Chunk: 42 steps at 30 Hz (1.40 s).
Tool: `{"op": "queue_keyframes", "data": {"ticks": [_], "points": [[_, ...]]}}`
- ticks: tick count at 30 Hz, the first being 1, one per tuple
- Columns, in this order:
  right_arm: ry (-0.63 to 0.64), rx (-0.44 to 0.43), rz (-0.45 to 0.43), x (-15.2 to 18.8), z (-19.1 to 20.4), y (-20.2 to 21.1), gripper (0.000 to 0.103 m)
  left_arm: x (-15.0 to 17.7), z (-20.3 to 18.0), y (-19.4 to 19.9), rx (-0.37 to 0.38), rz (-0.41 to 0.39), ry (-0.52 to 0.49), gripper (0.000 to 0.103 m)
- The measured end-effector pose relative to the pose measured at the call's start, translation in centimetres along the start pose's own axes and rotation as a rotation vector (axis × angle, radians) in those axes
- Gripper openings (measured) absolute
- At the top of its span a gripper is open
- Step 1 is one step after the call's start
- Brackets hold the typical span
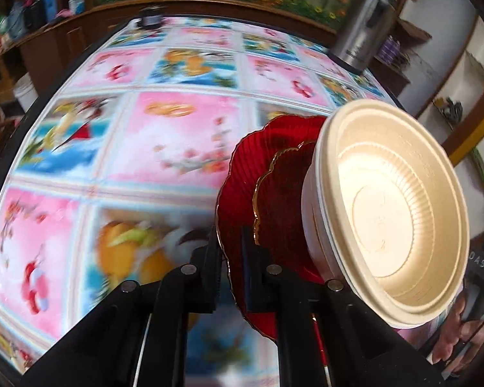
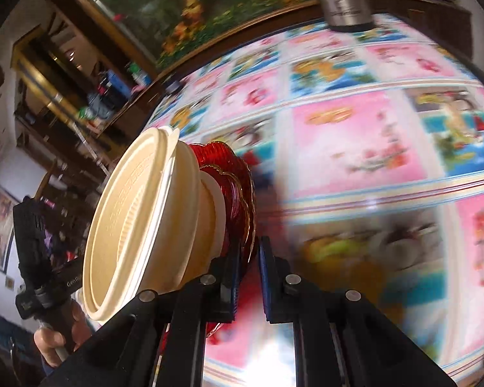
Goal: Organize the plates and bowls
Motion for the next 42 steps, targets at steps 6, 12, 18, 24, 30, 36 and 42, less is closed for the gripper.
{"op": "queue_keyframes", "data": {"ticks": [6, 12, 18, 24, 30, 36, 42], "points": [[-0.032, 0.034, -0.045, -1.9, -2.6, 0.5, 0.011, -1.7, -2.3, -1.8, -0.024, 0.009, -0.006, 0.007], [-0.053, 0.021, -0.044, -1.8, -3.5, 0.3, 0.015, -1.8, -2.7, -1.8, -0.021, -0.018, -0.020, 0.008], [-0.028, 0.043, -0.058, -1.8, -3.4, 0.5, 0.017, -1.5, -2.1, -2.0, 0.022, -0.015, 0.021, 0.017], [-0.024, 0.064, -0.118, -1.8, -3.8, 3.2, 0.028, -1.0, -1.0, 0.2, 0.018, -0.062, 0.031, 0.042], [0.013, 0.095, -0.199, -0.1, -3.4, 6.7, 0.045, 0.3, -1.3, 3.7, -0.030, -0.172, -0.017, 0.057], [0.067, 0.120, -0.219, 2.4, -2.4, 8.0, 0.052, 1.8, -3.4, 6.7, -0.079, -0.308, -0.112, 0.075], [0.105, 0.120, -0.232, 4.2, -0.9, 8.7, 0.065, 2.9, -4.5, 7.1, -0.121, -0.342, -0.182, 0.083]]}}
Point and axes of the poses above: each gripper's, at about its wrist camera, not at the fingertips, and y roughly against the way its jaws point, z to its left, x to its underside, the point moved 10 cm from there along -y, roughly the way its jaws point, and after that the axes turned 4 degrees about -z, right-handed, at the moved point
